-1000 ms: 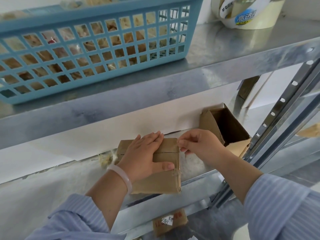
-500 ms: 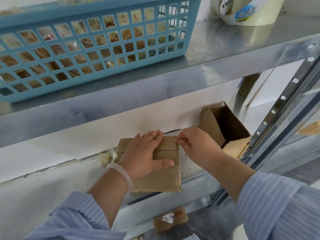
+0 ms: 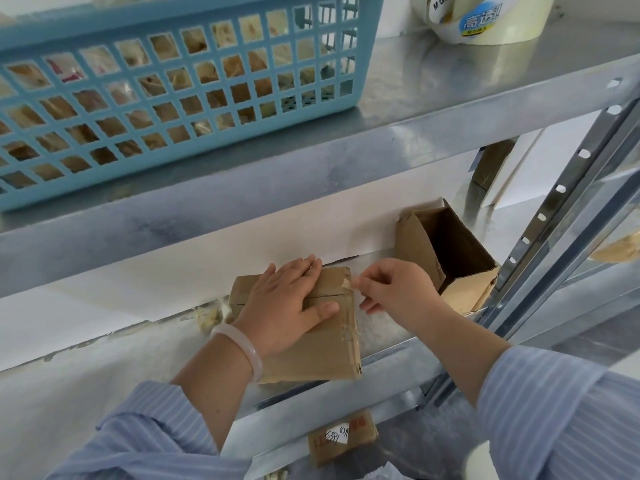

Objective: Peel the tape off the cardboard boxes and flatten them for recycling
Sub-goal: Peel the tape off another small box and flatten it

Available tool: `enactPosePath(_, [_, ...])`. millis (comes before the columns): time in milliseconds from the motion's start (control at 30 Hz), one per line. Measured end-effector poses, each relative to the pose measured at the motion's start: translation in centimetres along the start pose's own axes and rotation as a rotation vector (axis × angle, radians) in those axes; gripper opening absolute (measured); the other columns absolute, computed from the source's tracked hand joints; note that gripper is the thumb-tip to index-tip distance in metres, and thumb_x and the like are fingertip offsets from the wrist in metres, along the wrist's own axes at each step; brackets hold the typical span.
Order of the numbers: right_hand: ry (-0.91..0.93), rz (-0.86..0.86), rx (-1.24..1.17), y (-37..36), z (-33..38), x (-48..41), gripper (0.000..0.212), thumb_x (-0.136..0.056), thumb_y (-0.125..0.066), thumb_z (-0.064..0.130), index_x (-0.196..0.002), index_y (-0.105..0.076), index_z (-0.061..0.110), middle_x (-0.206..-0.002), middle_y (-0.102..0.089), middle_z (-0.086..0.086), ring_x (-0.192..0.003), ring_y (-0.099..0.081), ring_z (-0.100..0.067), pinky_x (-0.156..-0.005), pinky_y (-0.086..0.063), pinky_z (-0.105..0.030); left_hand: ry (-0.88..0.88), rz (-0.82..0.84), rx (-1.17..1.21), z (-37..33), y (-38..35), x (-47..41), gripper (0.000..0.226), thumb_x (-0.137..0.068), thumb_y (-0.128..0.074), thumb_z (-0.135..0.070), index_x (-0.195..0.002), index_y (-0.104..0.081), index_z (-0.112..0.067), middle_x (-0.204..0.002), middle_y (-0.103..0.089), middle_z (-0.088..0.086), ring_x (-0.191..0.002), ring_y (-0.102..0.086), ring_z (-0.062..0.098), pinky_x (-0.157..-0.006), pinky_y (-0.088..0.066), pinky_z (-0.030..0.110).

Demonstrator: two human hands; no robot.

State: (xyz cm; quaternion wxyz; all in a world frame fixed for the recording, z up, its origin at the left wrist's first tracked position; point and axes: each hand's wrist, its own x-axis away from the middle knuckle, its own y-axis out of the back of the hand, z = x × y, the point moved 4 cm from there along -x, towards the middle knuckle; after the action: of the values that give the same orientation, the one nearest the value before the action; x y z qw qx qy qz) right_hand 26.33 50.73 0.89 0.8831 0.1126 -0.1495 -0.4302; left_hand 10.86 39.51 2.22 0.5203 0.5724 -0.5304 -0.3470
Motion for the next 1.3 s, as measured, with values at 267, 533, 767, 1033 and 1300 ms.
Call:
enactPosePath(267, [0.014, -0.031, -0.01, -0.7, -2.7, 4.0, 0.012, -0.082, -0.072, 0.038, -0.09, -0.068, 0.031, -0.083, -0.071, 0.018, -0.078, -0.067, 0.002, -0.071, -0.054, -0.017, 0.135, -0.14, -0.001, -0.3, -0.5, -1.3, 0.079, -0.088, -0.017, -0.069, -0.154, -0.009, -0.026, -0.161, -0.01, -0.01, -0.147, -0.004, 0.009, -0.12, 0.006, 0.036])
enactPosePath(533, [-0.007, -0.141, 0.074, -1.0, -3.3, 3.9, 0.008, -0.083, -0.071, 0.042, -0.08, -0.069, 0.035, -0.072, -0.065, 0.024, -0.065, -0.059, 0.007, -0.048, -0.041, -0.008, 0.191, -0.186, -0.02, -0.5, -0.6, -2.2, 0.083, -0.085, -0.014, -0.071, -0.154, -0.016, -0.023, -0.159, -0.021, -0.007, -0.147, -0.014, 0.014, -0.121, -0.002, 0.042])
enactPosePath(767, [-0.042, 0.003, 0.112, -1.2, -2.9, 3.3, 0.01, -0.093, -0.062, 0.029, -0.083, -0.062, 0.026, -0.079, -0.068, 0.004, -0.075, -0.066, -0.009, -0.069, -0.055, -0.022, 0.195, -0.184, -0.024, -0.5, -0.4, -2.1, 0.084, -0.085, -0.012, -0.071, -0.154, -0.016, -0.023, -0.159, -0.02, -0.007, -0.147, -0.014, 0.014, -0.121, -0.002, 0.041])
enactPosePath(1033, [-0.201, 0.195, -0.561, -0.5, -2.6, 3.3, 0.018, -0.093, -0.059, 0.009, -0.079, -0.07, 0.008, -0.077, -0.066, -0.012, -0.074, -0.065, -0.024, -0.072, -0.054, -0.033, 0.15, -0.174, -0.024, -0.6, -0.3, -1.8, 0.084, -0.084, -0.013, -0.071, -0.154, -0.014, -0.024, -0.16, -0.017, -0.008, -0.147, -0.012, 0.012, -0.12, -0.001, 0.039])
enactPosePath(1300, [-0.168, 0.236, -0.928, -1.2, -2.7, 2.8, 0.023, -0.09, -0.059, 0.013, -0.069, -0.068, 0.012, -0.071, -0.059, -0.008, -0.064, -0.058, -0.018, -0.064, -0.052, -0.032, 0.121, -0.174, -0.024, -0.7, -0.2, -1.6, 0.084, -0.084, -0.014, -0.071, -0.154, -0.013, -0.025, -0.159, -0.017, -0.009, -0.146, -0.013, 0.012, -0.12, -0.001, 0.038])
